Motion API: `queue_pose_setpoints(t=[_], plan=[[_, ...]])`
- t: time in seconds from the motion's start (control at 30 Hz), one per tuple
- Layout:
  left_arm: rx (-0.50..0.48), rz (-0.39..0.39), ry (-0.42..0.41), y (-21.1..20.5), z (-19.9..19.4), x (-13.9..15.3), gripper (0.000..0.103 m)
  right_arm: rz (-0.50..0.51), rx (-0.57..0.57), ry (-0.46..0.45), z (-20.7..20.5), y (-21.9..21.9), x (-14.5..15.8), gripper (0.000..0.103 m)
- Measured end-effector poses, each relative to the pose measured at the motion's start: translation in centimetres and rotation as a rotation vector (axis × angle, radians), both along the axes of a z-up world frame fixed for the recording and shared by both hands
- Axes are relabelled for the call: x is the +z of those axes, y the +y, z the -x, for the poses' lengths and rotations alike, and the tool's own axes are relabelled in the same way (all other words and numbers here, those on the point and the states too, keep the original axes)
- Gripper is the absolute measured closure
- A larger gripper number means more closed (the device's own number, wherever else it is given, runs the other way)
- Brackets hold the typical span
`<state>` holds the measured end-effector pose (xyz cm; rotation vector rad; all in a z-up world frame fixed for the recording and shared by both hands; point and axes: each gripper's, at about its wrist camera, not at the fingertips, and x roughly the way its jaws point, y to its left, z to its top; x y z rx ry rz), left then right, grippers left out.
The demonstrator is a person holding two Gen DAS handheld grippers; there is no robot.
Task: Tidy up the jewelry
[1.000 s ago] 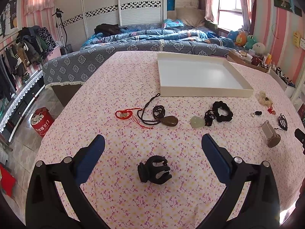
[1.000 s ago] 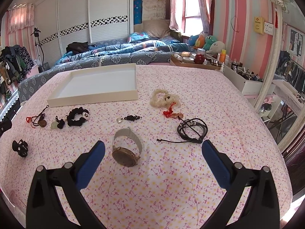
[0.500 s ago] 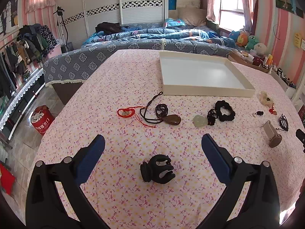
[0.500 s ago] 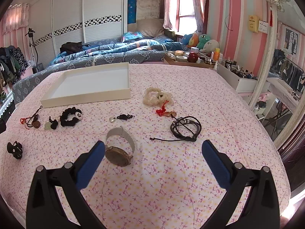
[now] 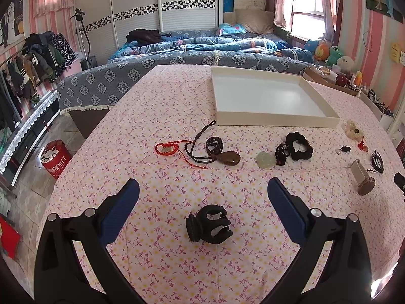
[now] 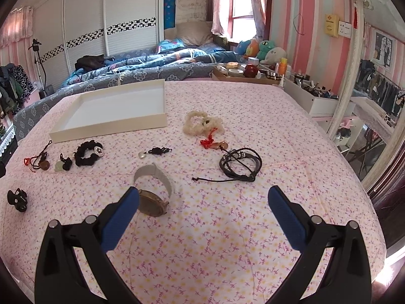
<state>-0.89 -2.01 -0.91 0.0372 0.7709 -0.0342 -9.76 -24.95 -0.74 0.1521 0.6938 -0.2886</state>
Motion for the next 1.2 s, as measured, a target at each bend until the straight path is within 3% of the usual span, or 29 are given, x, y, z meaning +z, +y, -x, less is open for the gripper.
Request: queue_pose_setpoints(t=[0.3,0.5,0.63,1.2], plan=[[0.001,0.000,0.001,-0.07,0.12,-0.03,0.003,-0.017,-0.009,0.010,0.06,-0.17,-0.17,0.002],[0.002,0.001,0.003,-0.13,0.11,-0.10,0.003,0.058,-0.046,-0.006,0.42,0.38,0.15,0.002],[-0.002,0.003,0.004,-0.04,0.02,-0.10,0.003,0.017,-0.032,0.008,0.30,-0.01,0.05,0.002],[-0.007,0.030,0.003,0.68,-0.08,-0.30,0.003,0.025,-0.020,0.024,0.47,0.09,-0.10,0.002]])
